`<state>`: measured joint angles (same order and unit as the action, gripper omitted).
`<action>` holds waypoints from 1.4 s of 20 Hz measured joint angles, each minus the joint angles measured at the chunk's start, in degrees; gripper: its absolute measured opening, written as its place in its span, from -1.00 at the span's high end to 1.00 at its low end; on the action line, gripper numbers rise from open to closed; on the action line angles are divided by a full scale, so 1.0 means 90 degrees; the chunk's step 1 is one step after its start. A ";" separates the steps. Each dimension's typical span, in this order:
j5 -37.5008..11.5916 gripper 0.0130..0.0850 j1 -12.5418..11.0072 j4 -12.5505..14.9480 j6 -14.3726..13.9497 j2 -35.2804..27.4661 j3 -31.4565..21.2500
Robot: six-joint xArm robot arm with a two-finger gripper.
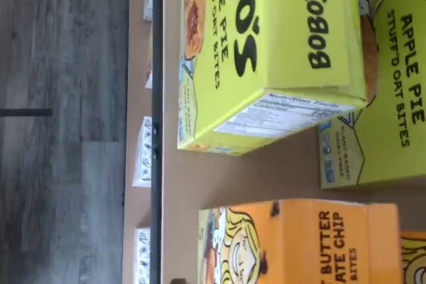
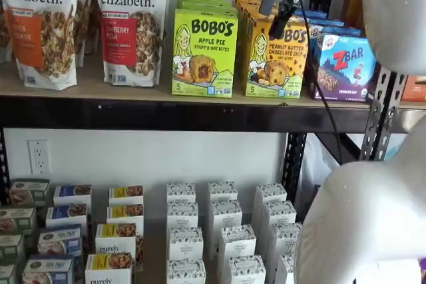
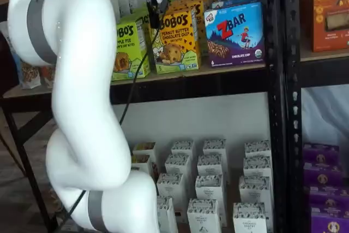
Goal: Pick up the orange box on the top shelf, the fifth box from the left
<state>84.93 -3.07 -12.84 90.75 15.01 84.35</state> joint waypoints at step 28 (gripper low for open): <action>0.0276 -1.00 0.0068 0.0641 0.0061 -0.0272 0.0050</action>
<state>87.42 -2.46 -7.07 91.30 12.55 84.80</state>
